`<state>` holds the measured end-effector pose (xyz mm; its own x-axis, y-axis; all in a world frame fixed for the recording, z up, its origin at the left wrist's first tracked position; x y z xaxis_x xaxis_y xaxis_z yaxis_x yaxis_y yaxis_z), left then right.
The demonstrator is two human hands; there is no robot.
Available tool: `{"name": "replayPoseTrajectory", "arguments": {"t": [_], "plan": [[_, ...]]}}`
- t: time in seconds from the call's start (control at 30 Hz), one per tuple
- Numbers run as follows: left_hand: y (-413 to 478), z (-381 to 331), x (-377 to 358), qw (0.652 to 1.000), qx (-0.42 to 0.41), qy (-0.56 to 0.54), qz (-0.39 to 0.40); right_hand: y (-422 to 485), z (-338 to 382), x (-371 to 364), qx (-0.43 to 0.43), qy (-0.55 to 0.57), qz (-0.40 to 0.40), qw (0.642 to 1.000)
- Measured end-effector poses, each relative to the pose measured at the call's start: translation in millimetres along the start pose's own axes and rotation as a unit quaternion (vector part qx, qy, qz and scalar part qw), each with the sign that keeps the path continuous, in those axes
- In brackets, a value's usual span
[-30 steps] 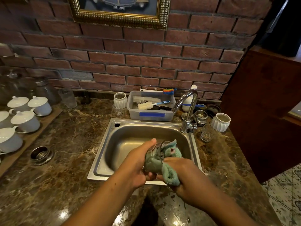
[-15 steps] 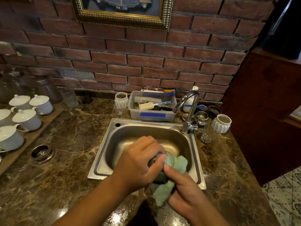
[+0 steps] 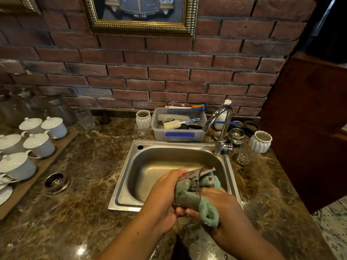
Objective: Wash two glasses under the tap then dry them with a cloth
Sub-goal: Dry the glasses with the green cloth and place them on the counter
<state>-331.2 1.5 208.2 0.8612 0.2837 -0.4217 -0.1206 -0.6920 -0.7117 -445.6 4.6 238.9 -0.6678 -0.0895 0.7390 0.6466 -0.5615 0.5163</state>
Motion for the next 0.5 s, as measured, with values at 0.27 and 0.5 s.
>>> {"name": "replayPoseTrajectory", "arguments": {"t": [0.27, 0.5], "plan": [[-50, -36, -13, 0.745, -0.553, 0.359, -0.098, -14, 8, -18, -0.283, 0.615, -0.270, 0.685], [-45, -23, -8, 0.719, -0.567, 0.400, -0.037, -23, 7, -23, -0.281, 0.654, -0.283, 0.642]]}}
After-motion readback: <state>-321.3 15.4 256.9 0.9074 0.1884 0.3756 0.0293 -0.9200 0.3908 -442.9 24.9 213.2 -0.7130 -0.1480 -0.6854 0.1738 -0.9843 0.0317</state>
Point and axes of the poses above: each hand's wrist, its own y-axis towards the middle knuckle, its own x-axis out of the back of the hand, z = x × y, the point moved 7 cm from there along y, towards the middle knuckle, and after that the axes turned 14 degrees about x, right-handed, at the moved point
